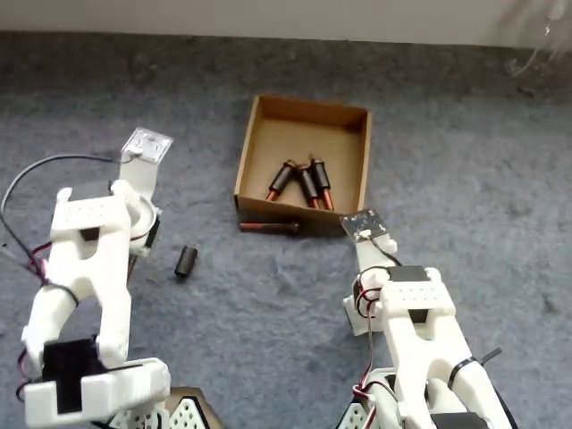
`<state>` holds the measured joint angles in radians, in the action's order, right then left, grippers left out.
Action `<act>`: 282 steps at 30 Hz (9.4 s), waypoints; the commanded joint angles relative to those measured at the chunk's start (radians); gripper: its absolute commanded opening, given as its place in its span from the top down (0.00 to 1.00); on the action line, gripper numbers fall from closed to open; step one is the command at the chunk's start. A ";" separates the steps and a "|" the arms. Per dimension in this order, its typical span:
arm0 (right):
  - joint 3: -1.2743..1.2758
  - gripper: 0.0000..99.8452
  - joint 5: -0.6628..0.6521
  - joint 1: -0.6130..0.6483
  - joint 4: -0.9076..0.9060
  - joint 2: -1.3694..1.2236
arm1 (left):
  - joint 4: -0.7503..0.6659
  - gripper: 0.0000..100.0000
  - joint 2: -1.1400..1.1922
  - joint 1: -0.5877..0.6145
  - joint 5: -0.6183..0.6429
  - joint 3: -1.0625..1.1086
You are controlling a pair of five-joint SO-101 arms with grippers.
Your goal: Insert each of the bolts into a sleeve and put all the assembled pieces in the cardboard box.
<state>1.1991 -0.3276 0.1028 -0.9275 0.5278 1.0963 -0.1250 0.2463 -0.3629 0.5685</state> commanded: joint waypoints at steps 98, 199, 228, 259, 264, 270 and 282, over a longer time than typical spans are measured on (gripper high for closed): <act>-0.472 1.00 0.138 0.409 -0.182 0.156 | -0.084 1.00 -0.185 -0.039 0.270 0.010; 0.114 1.00 0.242 0.878 0.552 0.740 | -0.075 1.00 -1.457 -0.553 0.529 0.447; 0.056 1.00 0.273 0.869 0.501 0.742 | -0.026 1.00 -1.535 -0.572 0.531 0.486; 0.022 1.00 0.284 0.727 0.470 0.878 | -0.069 0.94 -1.672 -0.679 0.463 0.621; 0.018 1.00 0.285 0.727 0.472 0.878 | -0.068 0.94 -1.672 -0.679 0.463 0.622; -0.008 1.00 0.279 0.725 0.473 0.878 | -0.069 0.94 -1.672 -0.595 0.463 0.615; -0.084 1.00 0.284 0.688 0.472 0.871 | -0.063 0.82 -1.672 -0.570 0.465 0.613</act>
<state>1.2390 -0.0545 0.8117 -0.4641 1.3763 1.0365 -1.8082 -0.3337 0.1082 1.1899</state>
